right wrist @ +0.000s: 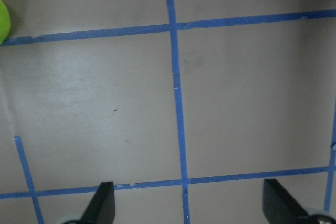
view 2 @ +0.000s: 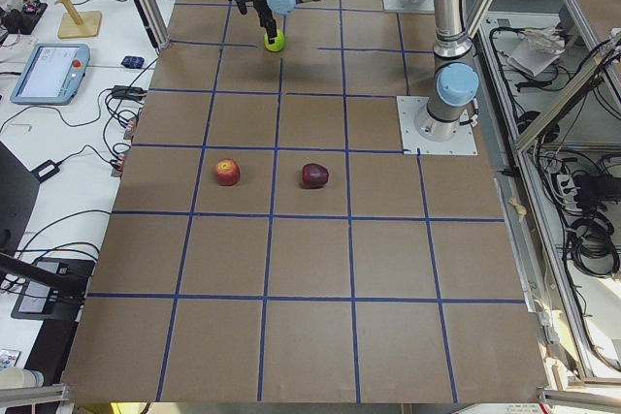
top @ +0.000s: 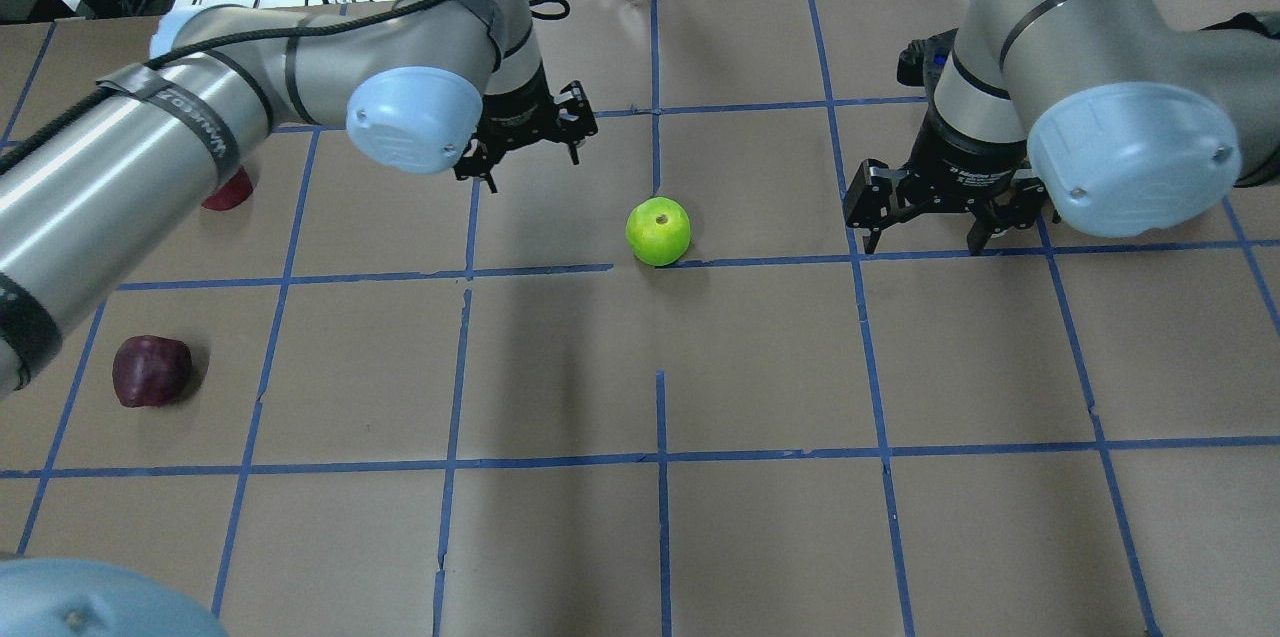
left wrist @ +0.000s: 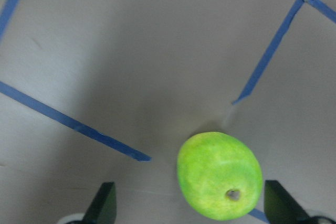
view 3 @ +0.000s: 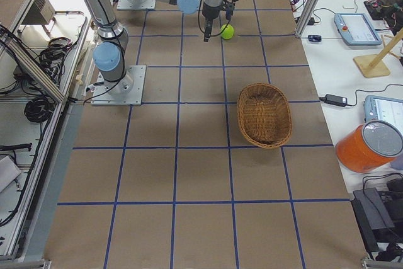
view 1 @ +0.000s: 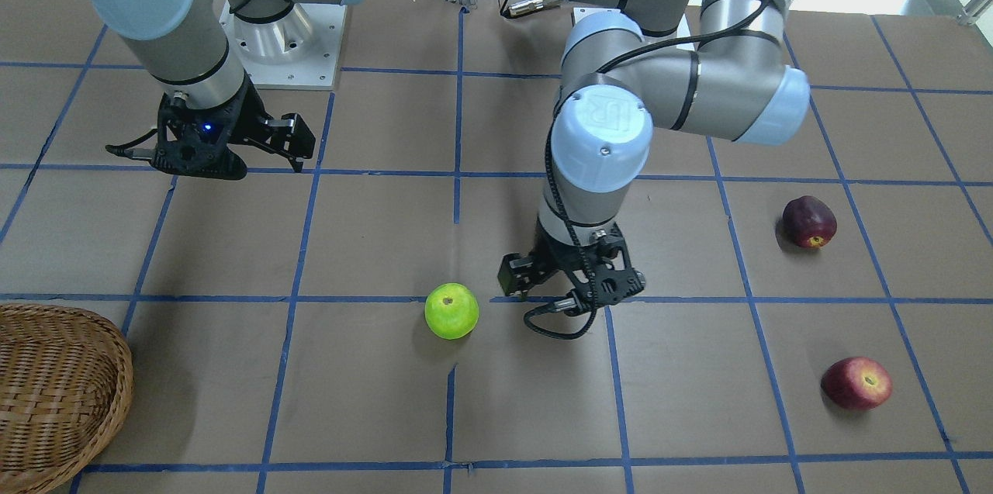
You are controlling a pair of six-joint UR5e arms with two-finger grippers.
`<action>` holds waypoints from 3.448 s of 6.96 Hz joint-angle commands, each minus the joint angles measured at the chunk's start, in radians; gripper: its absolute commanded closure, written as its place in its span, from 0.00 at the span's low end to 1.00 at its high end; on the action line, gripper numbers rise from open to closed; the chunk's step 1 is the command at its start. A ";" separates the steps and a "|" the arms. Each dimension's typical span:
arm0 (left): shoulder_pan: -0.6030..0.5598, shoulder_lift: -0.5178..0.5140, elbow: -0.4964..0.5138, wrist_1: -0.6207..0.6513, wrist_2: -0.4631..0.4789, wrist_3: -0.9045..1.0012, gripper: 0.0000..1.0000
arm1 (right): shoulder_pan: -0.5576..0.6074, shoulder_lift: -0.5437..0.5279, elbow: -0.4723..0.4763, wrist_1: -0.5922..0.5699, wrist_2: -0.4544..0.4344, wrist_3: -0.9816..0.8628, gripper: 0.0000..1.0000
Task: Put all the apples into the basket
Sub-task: 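Lower the right gripper over the green apple while left reaches dark red apple, then carry the green apple to the basket while left lifts dark red apple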
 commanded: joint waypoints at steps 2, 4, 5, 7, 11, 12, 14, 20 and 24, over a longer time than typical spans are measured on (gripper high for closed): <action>0.280 0.189 -0.153 -0.073 0.125 0.594 0.06 | 0.203 0.164 -0.030 -0.302 0.060 0.277 0.00; 0.520 0.311 -0.319 -0.023 0.114 0.949 0.06 | 0.296 0.280 -0.134 -0.370 0.062 0.334 0.00; 0.652 0.323 -0.408 0.160 0.090 1.197 0.05 | 0.316 0.352 -0.170 -0.395 0.061 0.340 0.00; 0.886 0.269 -0.539 0.351 -0.076 1.326 0.03 | 0.339 0.425 -0.178 -0.433 0.061 0.340 0.00; 0.896 0.145 -0.560 0.382 -0.077 1.325 0.00 | 0.338 0.506 -0.188 -0.443 -0.016 0.340 0.00; 0.896 0.084 -0.557 0.413 -0.068 1.333 0.00 | 0.328 0.534 -0.231 -0.441 0.013 0.340 0.00; 0.896 0.056 -0.557 0.457 -0.044 1.342 0.00 | 0.328 0.571 -0.288 -0.435 0.022 0.336 0.00; 0.587 0.178 -0.485 0.264 -0.067 0.861 0.81 | 0.255 0.536 -0.263 -0.385 0.021 0.330 1.00; 0.044 0.115 -0.444 0.424 -0.140 -0.159 0.81 | -0.143 0.388 -0.514 0.078 -0.065 0.062 1.00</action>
